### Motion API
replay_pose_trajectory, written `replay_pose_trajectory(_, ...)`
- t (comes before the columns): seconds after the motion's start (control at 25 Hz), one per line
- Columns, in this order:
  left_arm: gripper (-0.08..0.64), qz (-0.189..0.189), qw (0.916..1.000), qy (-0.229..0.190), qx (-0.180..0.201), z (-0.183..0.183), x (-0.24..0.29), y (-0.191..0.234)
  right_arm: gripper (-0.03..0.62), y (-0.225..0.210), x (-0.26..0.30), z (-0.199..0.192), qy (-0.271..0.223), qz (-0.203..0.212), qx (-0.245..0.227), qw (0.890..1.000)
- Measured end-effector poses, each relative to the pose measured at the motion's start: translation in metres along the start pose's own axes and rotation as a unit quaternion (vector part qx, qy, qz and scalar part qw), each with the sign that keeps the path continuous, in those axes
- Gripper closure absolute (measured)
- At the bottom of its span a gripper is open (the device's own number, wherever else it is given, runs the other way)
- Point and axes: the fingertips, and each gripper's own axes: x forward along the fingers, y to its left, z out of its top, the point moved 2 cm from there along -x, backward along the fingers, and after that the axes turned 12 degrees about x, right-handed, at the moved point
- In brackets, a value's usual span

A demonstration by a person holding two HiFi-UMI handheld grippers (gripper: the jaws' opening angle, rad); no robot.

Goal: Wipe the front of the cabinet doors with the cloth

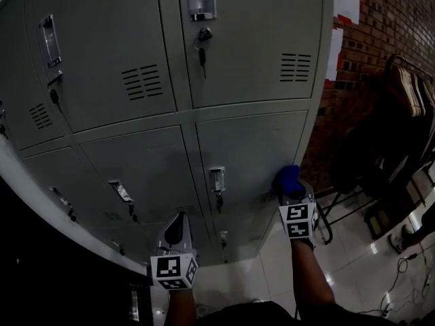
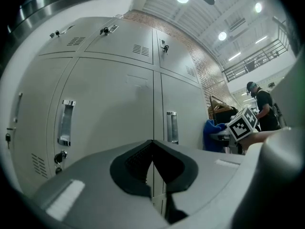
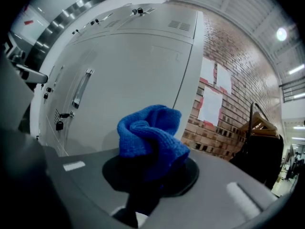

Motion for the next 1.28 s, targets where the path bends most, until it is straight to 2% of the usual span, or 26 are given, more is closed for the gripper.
replay_pose_trajectory(0.28,0.546,0.007,1.0,0.002,0.004,0.002,-0.003,-0.006,0.527,-0.008,0.0,-0.004,0.009,0.015,0.011,1.0)
replay_pose_trajectory(0.52,0.546,0.01,0.9999,0.006,0.005,-0.001,-0.009,-0.012,0.526,-0.002,-0.008,-0.015,-0.013,0.035,0.015,0.999)
replay_pose_trajectory(1.0,0.546,0.02,0.9996,0.019,0.005,-0.009,-0.014,-0.008,0.527,0.01,0.01,-0.081,0.082,0.042,0.043,0.995)
replay_pose_trajectory(1.28,0.546,0.024,0.9994,0.023,0.002,-0.013,-0.015,-0.001,0.529,0.019,0.015,-0.081,0.096,0.054,0.048,0.993)
